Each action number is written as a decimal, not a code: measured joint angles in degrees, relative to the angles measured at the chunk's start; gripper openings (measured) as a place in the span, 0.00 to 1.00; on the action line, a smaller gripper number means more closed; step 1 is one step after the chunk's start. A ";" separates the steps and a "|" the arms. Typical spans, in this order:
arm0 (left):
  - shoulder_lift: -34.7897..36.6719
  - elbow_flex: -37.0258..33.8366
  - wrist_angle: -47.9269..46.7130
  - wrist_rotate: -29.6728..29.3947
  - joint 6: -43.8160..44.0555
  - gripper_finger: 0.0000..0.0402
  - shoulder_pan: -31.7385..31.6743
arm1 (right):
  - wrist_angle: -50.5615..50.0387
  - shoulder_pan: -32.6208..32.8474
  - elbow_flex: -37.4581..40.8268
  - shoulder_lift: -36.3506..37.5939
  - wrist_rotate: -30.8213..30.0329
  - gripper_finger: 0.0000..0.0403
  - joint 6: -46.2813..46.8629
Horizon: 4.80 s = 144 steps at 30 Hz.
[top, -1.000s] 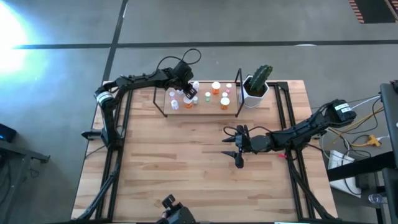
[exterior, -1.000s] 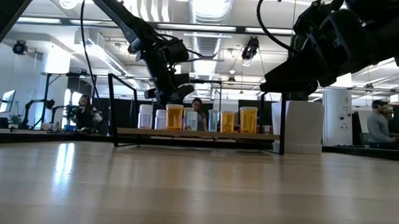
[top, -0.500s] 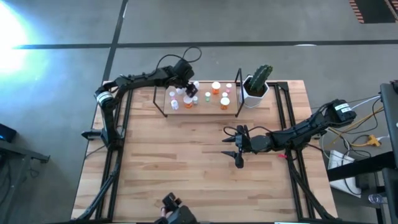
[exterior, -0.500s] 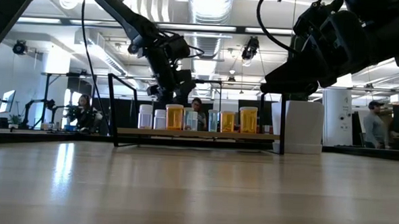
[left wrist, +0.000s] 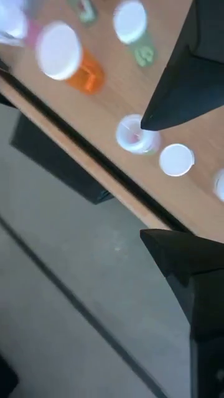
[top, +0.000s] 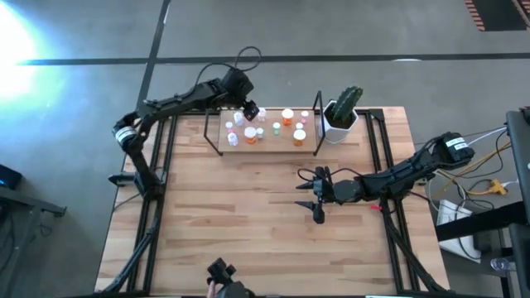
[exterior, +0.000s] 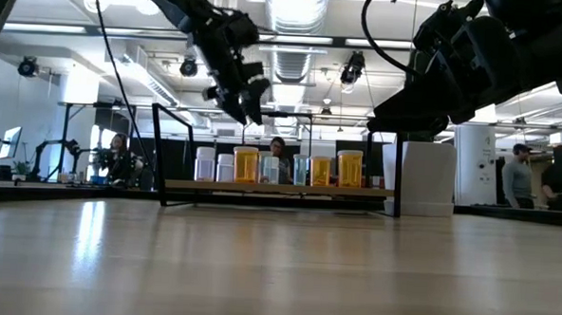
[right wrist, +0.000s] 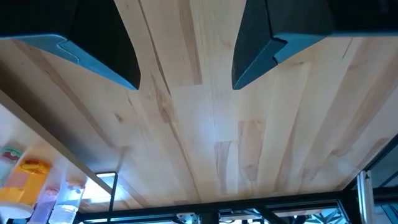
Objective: Pick and place medicine bottles onto shelf by color
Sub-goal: Return to Home Position
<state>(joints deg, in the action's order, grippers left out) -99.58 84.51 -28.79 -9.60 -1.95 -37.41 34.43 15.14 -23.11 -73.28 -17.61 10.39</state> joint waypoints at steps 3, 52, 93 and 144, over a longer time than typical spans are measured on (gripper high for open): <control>3.20 0.24 -0.26 -0.19 0.01 0.64 0.46 | -0.27 0.00 0.00 0.00 0.00 0.61 0.04; 70.91 -62.53 43.07 -34.22 0.16 0.50 59.61 | -40.63 9.60 2.67 64.05 0.23 0.37 -5.15; 98.23 -84.08 36.74 -15.87 0.12 0.01 50.35 | -28.30 -22.29 22.45 73.27 32.74 0.02 -3.32; 93.86 -84.26 31.06 7.07 4.54 0.00 30.71 | -32.58 -22.27 22.53 64.54 11.58 0.02 -4.98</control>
<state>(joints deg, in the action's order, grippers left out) -5.71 0.25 2.27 -2.52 2.59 -6.70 1.85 -7.14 -0.58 -8.73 -6.02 5.41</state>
